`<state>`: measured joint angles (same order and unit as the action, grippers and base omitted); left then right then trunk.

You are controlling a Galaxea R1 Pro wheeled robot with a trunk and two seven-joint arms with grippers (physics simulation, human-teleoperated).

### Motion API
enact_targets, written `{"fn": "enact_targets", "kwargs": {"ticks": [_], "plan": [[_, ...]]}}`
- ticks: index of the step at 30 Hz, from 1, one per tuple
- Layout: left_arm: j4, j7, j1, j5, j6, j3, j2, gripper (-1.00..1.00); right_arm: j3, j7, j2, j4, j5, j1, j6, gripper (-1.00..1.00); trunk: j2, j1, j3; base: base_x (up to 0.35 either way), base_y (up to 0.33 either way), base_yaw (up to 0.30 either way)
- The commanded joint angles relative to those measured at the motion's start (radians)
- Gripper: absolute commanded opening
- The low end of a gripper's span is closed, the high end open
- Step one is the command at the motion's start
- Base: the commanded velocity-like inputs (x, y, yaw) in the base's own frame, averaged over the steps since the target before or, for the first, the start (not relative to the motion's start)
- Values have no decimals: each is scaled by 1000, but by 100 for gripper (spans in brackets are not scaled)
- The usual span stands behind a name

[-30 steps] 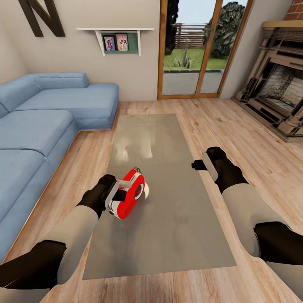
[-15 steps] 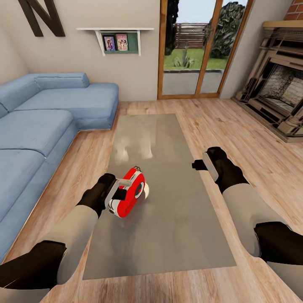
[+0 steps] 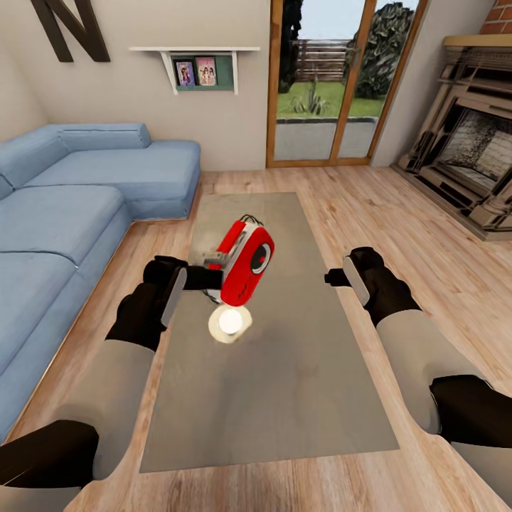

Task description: Turn on the radio receiver that's on the table in the living room.

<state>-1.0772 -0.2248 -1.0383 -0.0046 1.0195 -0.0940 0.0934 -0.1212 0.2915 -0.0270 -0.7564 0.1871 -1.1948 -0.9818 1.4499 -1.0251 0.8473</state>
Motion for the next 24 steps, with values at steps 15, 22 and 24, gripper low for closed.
{"fn": "enact_targets", "kwargs": {"ticks": [15,22,24], "plan": [[-8,-90,0,9,-2,-1,-65,-100,1,-2,-6,-29,0,1,0,100,0,0,0,0,0,0],[-9,-94,1,7,-4,0,-76,-100,2,-3,-7,-31,4,1,0,100,0,0,0,0,0,0],[-10,-94,1,6,-4,0,-90,-100,2,-3,-8,-48,6,1,0,100,0,0,0,0,0,0]]}}
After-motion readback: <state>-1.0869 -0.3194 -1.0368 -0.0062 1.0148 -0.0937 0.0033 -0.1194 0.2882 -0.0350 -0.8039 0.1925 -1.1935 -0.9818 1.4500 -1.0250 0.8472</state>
